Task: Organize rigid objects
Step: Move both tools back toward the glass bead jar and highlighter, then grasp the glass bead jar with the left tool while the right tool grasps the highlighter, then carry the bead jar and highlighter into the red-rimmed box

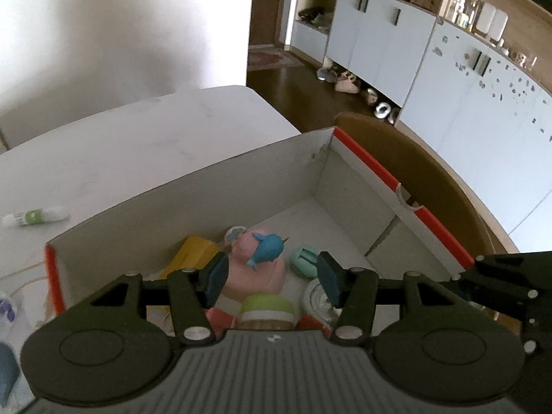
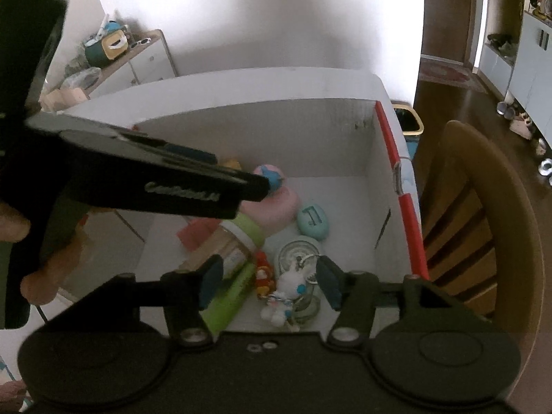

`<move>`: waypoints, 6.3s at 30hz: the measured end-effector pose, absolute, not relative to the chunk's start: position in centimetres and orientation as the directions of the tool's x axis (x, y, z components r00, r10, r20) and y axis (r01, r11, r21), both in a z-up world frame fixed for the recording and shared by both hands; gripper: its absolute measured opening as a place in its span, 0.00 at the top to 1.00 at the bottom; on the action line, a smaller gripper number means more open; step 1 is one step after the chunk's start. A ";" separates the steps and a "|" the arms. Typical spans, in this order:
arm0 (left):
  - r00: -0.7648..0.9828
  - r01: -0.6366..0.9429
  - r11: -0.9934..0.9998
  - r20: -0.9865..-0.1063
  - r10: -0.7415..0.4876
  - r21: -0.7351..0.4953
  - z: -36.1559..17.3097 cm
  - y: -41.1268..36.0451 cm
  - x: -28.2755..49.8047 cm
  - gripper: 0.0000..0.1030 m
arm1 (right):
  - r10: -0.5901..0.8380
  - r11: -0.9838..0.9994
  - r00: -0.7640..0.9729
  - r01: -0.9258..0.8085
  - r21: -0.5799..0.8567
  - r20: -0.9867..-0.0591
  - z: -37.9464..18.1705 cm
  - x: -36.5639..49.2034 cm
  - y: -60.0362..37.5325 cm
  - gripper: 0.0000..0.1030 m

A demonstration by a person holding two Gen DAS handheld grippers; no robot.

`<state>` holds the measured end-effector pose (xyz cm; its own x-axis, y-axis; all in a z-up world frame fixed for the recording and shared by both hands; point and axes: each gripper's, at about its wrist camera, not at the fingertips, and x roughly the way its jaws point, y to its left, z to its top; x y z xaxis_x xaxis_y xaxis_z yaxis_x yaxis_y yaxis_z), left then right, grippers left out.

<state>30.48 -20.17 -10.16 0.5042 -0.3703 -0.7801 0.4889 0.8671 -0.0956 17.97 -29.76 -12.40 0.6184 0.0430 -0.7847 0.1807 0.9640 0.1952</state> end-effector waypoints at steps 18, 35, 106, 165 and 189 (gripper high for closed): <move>0.589 0.382 0.913 -0.722 -0.362 -0.146 -7.0 -12.6 26.3 0.34 | 0.077 0.966 0.684 0.127 0.223 -0.725 -8.9 17.5 -28.0 0.26; 0.675 0.339 0.936 -0.669 -0.311 -0.094 -5.7 -3.3 26.0 0.21 | 0.095 0.967 0.734 0.094 0.238 -0.672 -6.3 22.1 -23.6 0.02; 0.669 0.441 0.897 -0.655 -0.352 -0.031 -20.2 10.2 38.7 0.26 | 0.094 0.986 0.343 -0.160 0.040 -0.935 -18.0 54.5 -10.2 0.36; 0.711 0.482 0.876 -0.576 -0.402 -0.017 -5.1 0.4 24.5 0.29 | 0.117 0.969 0.635 0.094 0.227 -0.764 -4.8 26.7 -16.6 0.84; 0.554 0.599 0.797 -0.757 -0.348 0.072 -10.0 -16.1 25.4 0.29 | 0.020 0.929 0.626 0.276 0.245 -0.780 -9.5 19.4 -30.7 0.84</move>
